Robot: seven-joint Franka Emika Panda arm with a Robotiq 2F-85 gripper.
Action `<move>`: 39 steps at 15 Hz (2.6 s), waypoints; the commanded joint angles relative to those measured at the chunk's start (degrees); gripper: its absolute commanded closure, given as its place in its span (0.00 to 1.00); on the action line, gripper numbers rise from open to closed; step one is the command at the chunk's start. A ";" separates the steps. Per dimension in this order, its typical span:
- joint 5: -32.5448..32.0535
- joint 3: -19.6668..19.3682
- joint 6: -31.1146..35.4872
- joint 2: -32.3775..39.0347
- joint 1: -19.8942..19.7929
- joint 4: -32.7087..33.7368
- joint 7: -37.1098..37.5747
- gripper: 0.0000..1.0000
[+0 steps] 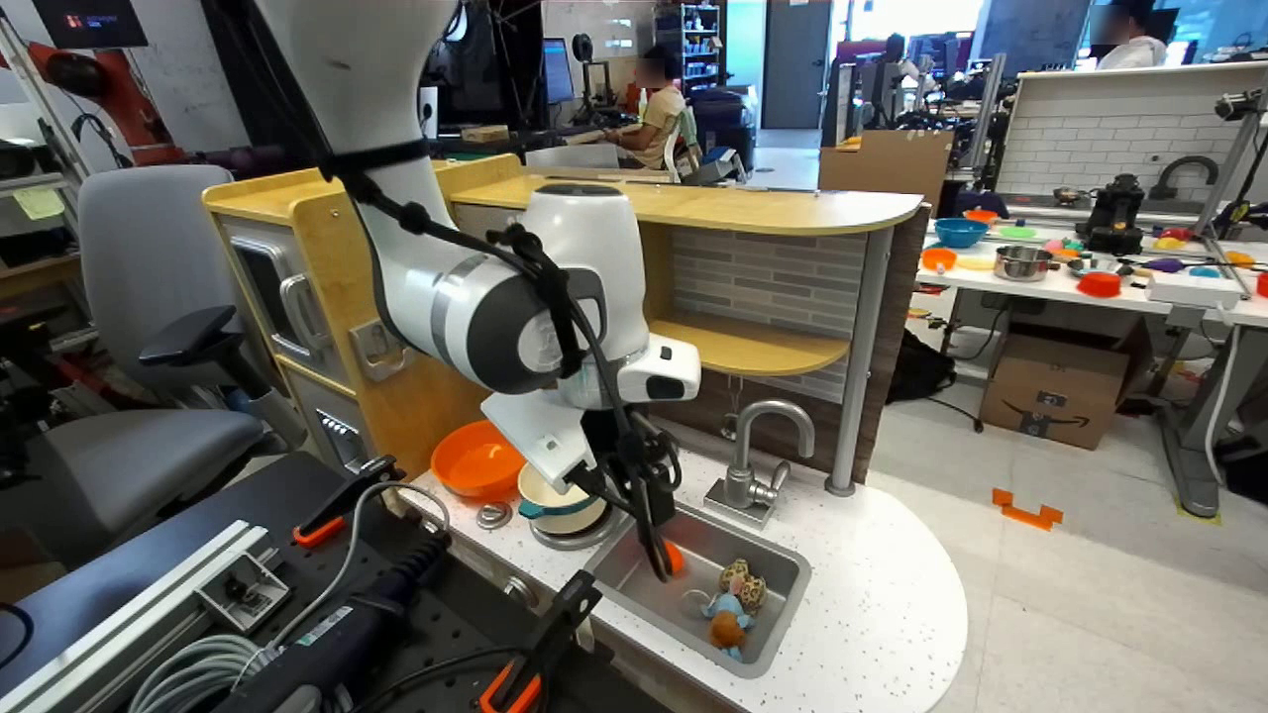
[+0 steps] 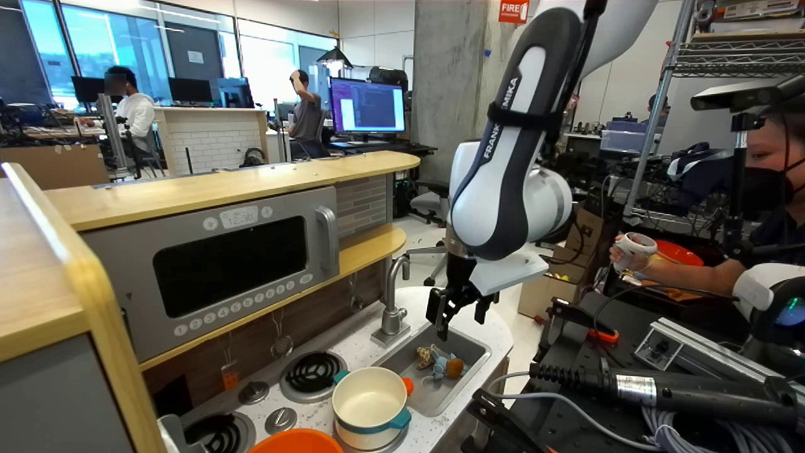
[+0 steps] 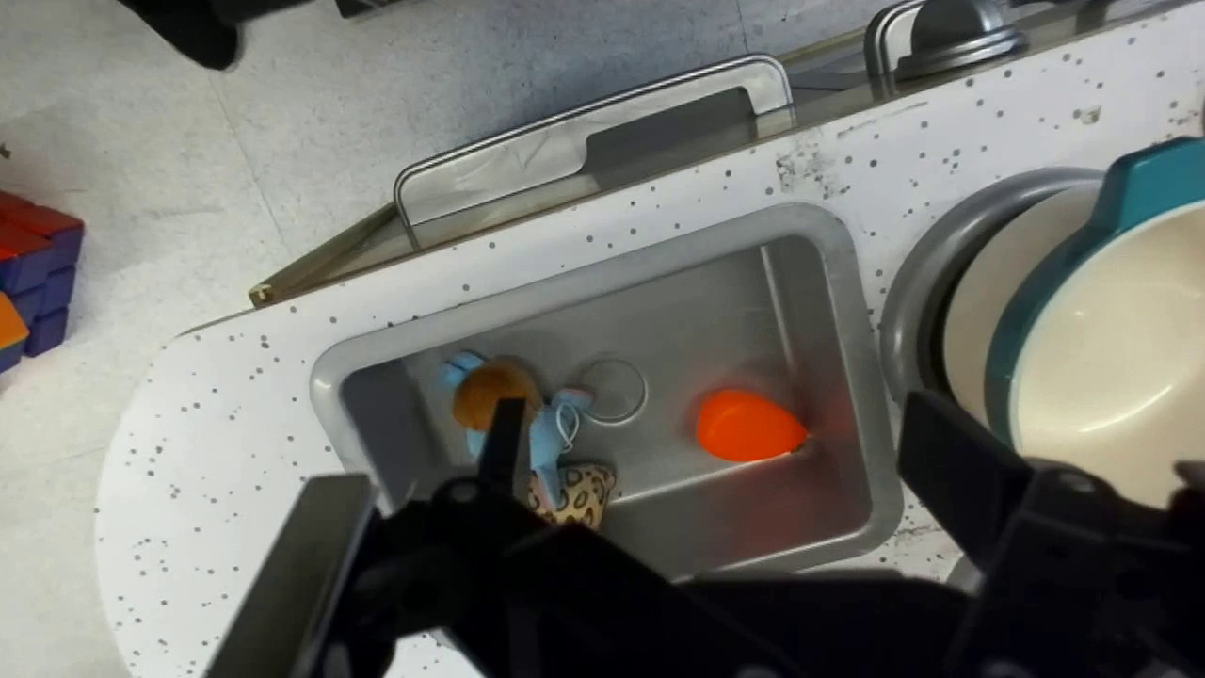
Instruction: Pick the blue and brown object in the sink and put it in the pot on the stove
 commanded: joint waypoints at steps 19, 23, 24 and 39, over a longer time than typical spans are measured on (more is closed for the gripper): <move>-2.64 -17.57 3.77 36.19 17.90 35.09 0.81 0.00; -2.85 -16.63 3.18 38.78 17.55 38.51 0.26 0.00; -2.82 -16.13 2.85 39.17 17.22 39.22 0.10 0.00; -5.04 -12.15 -3.25 41.35 15.55 43.31 -2.26 0.00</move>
